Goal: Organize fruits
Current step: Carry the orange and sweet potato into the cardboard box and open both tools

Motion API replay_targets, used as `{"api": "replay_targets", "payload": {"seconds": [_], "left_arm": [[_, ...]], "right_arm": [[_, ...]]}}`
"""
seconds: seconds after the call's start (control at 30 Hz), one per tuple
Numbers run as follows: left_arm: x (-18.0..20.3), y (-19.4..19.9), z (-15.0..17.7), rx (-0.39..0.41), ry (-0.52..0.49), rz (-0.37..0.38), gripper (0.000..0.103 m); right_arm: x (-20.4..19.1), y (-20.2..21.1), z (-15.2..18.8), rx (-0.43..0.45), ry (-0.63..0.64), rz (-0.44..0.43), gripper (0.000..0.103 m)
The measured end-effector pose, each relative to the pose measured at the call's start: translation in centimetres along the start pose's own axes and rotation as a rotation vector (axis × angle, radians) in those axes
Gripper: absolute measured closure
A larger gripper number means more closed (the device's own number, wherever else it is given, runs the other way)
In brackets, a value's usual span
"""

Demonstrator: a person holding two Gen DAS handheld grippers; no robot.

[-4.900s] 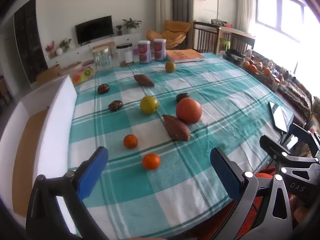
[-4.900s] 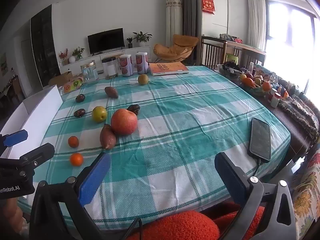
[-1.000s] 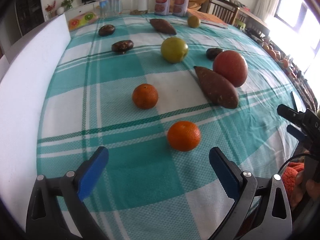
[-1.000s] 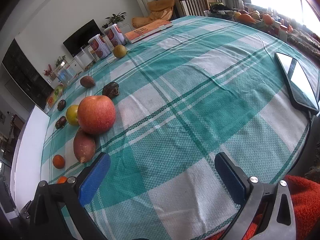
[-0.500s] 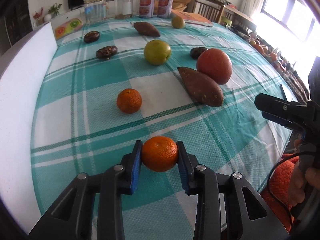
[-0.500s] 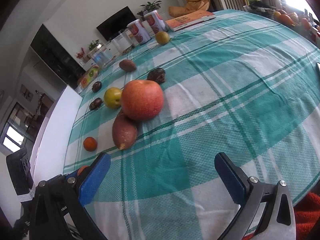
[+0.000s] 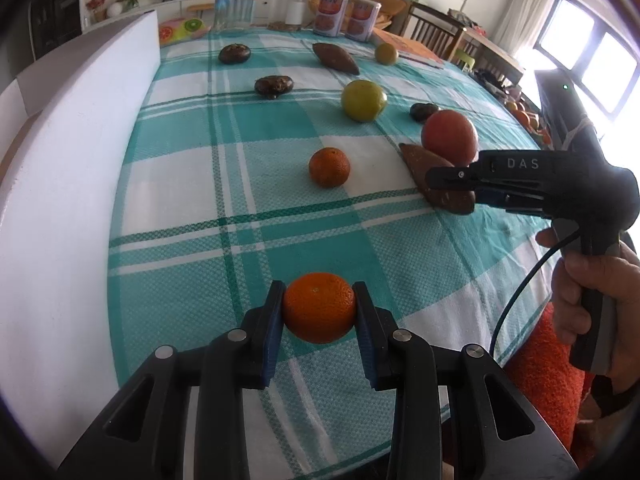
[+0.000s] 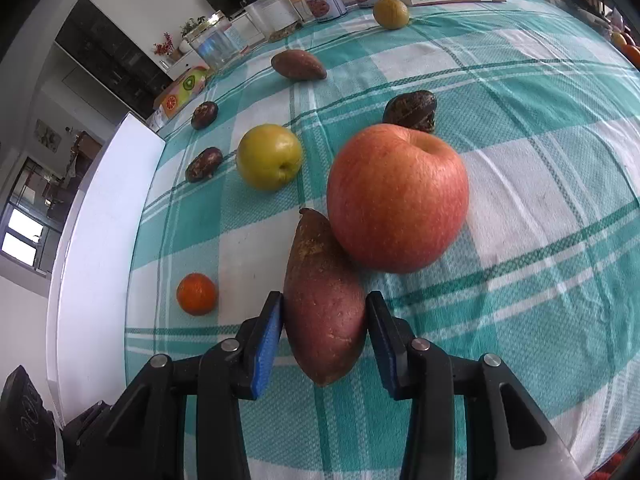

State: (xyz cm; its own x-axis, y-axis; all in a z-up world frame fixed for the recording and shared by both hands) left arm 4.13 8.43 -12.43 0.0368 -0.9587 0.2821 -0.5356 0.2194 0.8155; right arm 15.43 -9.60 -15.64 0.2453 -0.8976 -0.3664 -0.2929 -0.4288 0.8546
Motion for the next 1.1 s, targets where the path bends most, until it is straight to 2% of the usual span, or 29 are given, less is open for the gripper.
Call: {"api": "replay_targets", "payload": {"seconds": [0.1,0.17,0.33,0.43,0.67,0.83,0.87,0.9,0.93,1.1], "left_arm": [[-0.1,0.4,0.1,0.008,-0.008,0.008,0.069],[0.0,0.3,0.2,0.006,-0.012,0.011,0.069],[0.6,0.2,0.3,0.007,-0.045,-0.021,0.069],[0.6,0.6,0.2,0.028,-0.075,-0.069,0.069],[0.7,0.7,0.2,0.040,-0.112,-0.118,0.069],[1.0,0.5,0.5,0.033,-0.121,-0.111,0.069],[1.0,0.6,0.5,0.031,-0.122,-0.105,0.069],[1.1,0.7,0.6,0.030,-0.121,-0.098,0.069],[1.1,1.1,0.6,0.030,-0.115,-0.083,0.069],[0.7,4.7,-0.5,0.057,-0.042,0.035,0.069]], "right_arm": [[-0.8,0.9,3.1,-0.067,0.032,-0.009,0.060],[-1.1,1.0,3.9,-0.100,0.046,0.000,0.057],[-2.6,0.4,2.9,-0.116,0.146,0.081,0.051],[-2.9,-0.4,2.7,-0.131,0.168,0.098,0.050],[-3.1,-0.7,2.5,-0.138,0.213,0.119,0.046],[-3.3,-1.0,2.2,-0.163,0.228,0.125,0.043],[-3.6,-1.2,2.0,-0.166,0.238,0.133,0.046],[-3.5,-1.1,1.8,-0.156,0.244,0.148,0.063],[-3.3,-0.9,1.8,-0.146,0.227,0.107,0.062],[-1.3,0.0,2.1,-0.105,-0.030,-0.163,0.062]]}}
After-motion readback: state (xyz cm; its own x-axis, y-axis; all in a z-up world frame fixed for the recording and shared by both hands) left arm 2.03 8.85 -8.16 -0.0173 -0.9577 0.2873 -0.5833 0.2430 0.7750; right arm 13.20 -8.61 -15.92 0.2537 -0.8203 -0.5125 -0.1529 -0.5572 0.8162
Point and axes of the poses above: each gripper's, at about its wrist camera, not at the fingertips, and y roughly against the way its jaws point, x to its right, z to its underside, the point moved 5 cm from there along -y, roughly the way its jaws point, and after that the axes turned 5 degrees about y, right-handed, at the moved point
